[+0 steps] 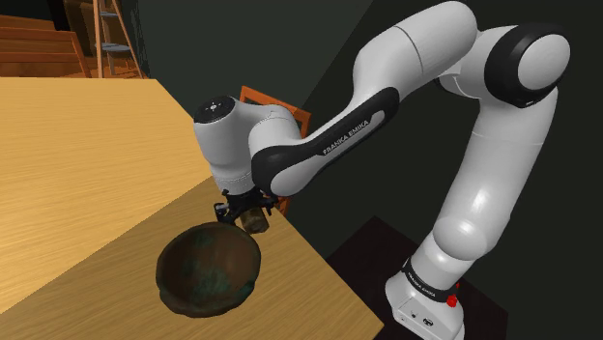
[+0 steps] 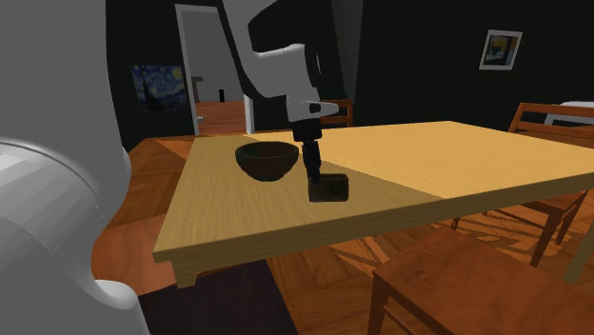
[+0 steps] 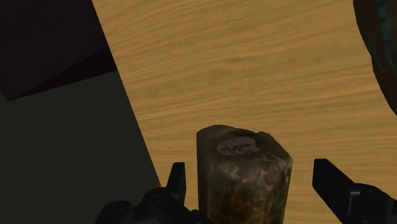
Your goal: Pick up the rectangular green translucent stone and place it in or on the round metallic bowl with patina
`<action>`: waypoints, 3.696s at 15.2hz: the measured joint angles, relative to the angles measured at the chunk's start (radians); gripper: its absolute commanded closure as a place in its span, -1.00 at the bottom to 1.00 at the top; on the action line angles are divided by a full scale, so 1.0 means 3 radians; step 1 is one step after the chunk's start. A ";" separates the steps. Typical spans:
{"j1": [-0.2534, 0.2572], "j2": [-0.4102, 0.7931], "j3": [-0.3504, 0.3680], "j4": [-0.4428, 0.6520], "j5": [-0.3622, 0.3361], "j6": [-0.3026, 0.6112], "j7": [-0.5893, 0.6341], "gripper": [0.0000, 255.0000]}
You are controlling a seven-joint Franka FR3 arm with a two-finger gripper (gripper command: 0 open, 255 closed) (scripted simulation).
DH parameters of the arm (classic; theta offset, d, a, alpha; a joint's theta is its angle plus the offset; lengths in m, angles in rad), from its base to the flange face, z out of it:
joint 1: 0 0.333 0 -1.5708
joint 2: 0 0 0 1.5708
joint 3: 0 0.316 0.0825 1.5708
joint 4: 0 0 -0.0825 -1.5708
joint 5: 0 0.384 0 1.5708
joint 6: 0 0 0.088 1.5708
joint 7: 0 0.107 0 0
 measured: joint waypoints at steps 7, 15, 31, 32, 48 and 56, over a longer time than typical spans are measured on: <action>0.0003 0.0000 0.0001 0.0007 -0.0003 -0.0001 0.0002 1.00; -0.0034 -0.0112 0.0043 0.0036 0.0110 -0.0085 -0.0088 1.00; -0.0159 -0.0624 0.0134 0.0353 0.0585 -0.0607 -0.0551 1.00; -0.0162 -0.0644 0.0134 0.0377 0.0603 -0.0639 -0.0571 1.00; -0.0036 -0.0703 0.0273 0.0926 0.0737 -0.1259 -0.0516 1.00; 0.0665 0.0085 0.0501 0.1626 0.0335 -0.1745 0.0393 1.00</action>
